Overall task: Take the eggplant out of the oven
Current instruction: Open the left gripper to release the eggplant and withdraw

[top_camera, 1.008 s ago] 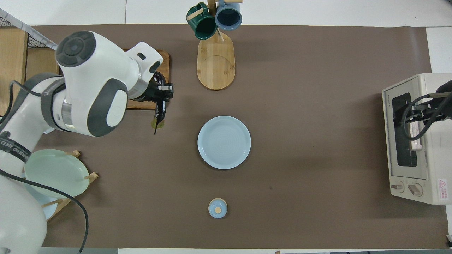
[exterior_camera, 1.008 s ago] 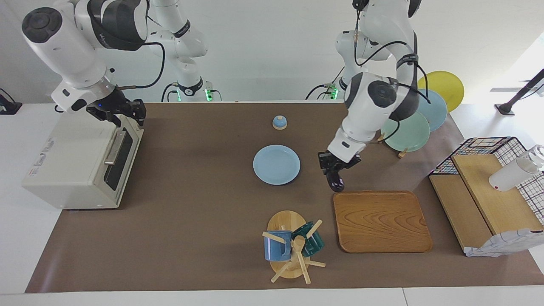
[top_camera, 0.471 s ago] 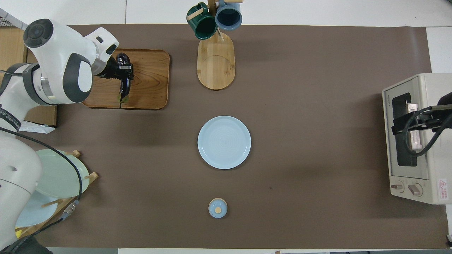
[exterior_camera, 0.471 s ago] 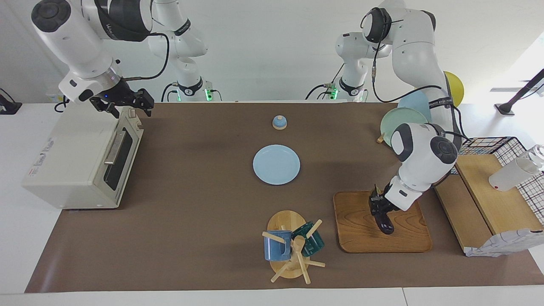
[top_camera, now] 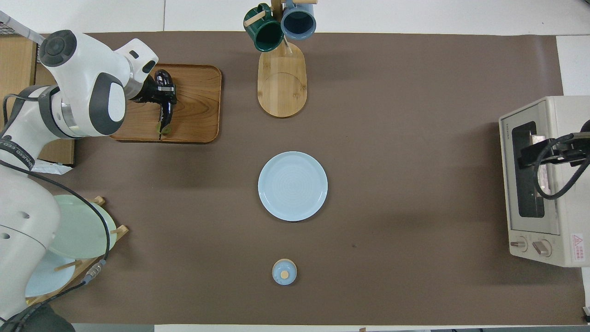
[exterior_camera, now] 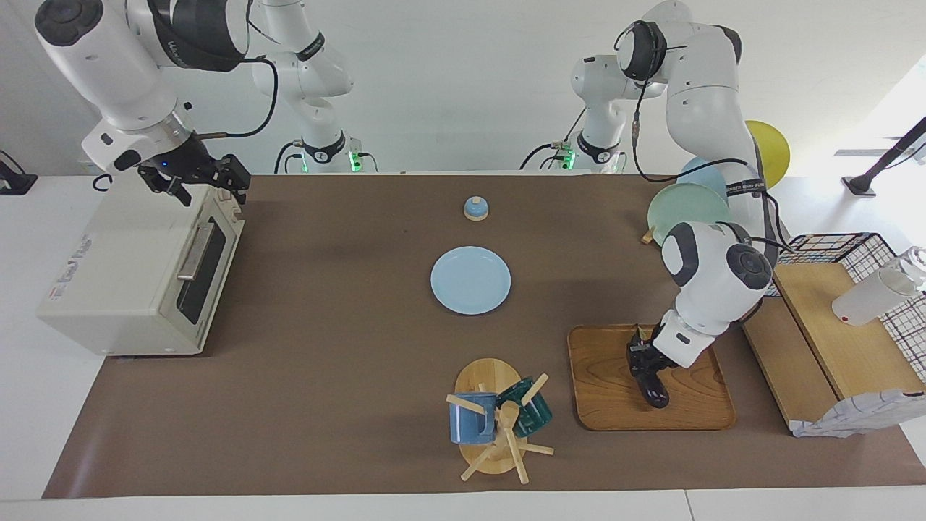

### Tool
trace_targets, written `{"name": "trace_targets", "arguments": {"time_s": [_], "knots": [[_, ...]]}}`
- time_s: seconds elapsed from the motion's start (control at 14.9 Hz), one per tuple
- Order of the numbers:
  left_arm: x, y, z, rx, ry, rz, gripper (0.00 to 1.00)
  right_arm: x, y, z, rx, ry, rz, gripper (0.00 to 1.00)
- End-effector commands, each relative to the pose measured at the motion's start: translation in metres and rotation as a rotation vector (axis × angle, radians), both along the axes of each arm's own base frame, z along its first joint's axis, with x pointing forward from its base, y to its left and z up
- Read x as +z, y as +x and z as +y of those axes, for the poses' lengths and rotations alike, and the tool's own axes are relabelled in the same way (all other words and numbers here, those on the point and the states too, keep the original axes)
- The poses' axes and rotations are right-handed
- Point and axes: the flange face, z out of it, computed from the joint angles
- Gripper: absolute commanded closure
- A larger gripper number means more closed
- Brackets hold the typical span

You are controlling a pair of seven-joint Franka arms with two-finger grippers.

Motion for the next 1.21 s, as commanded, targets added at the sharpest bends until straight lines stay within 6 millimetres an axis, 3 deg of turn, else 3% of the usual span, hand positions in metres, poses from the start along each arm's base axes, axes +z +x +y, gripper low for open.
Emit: {"name": "trace_targets", "arguments": {"time_s": [0.0, 0.07, 0.13, 0.34, 0.67, 0.94, 1.14], "knots": [[0.001, -0.004, 0.005, -0.028, 0.017, -0.01, 1.0, 0.0, -0.001, 0.003, -0.012, 0.025, -0.004, 0.0], [0.003, -0.004, 0.005, -0.032, 0.019, -0.007, 0.1, 0.0, -0.001, 0.003, -0.013, 0.025, -0.004, 0.0], [0.005, -0.004, 0.005, -0.034, 0.019, 0.001, 0.0, 0.0, -0.003, 0.004, -0.013, 0.025, -0.003, 0.0], [0.031, -0.003, 0.002, -0.033, 0.02, 0.011, 0.0, 0.001, -0.003, 0.011, -0.002, 0.026, -0.007, 0.0], [0.145, -0.034, 0.031, 0.009, 0.036, 0.001, 0.0, 0.003, -0.002, 0.004, -0.013, 0.026, -0.016, 0.0], [0.241, -0.091, 0.041, -0.003, 0.103, 0.052, 0.0, 0.003, -0.002, 0.008, -0.002, 0.026, -0.015, 0.0], [0.278, -0.133, 0.04, 0.009, 0.116, 0.126, 0.0, 0.003, -0.003, 0.009, -0.001, 0.028, -0.012, 0.0]]}}
